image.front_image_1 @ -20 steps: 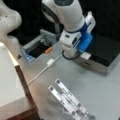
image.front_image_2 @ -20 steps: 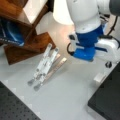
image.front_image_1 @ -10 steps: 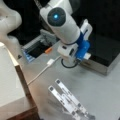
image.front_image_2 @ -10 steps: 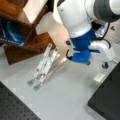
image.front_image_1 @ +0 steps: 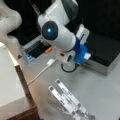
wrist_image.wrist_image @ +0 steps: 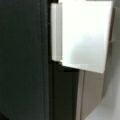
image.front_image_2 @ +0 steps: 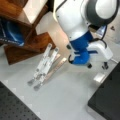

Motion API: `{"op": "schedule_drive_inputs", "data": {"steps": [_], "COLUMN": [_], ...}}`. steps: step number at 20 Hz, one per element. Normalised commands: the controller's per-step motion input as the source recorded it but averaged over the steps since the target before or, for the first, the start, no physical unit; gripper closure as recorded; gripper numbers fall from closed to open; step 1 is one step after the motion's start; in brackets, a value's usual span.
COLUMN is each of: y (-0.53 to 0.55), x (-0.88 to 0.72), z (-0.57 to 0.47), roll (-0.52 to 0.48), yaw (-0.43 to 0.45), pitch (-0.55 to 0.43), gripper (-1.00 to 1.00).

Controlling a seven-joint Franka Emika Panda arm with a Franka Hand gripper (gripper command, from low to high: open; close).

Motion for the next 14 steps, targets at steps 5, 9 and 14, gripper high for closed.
{"op": "schedule_drive_inputs", "data": {"steps": [5, 9, 14], "y": [-0.04, -0.02, -0.04], "x": [-0.05, -0.04, -0.05], "z": [-0.26, 0.01, 0.11], "roll": [0.362, 0.3, 0.216], "yaw": [-0.148, -0.128, -0.096], "pitch": [-0.167, -0.102, -0.078], "gripper": [-1.0, -1.0, -1.0]}}
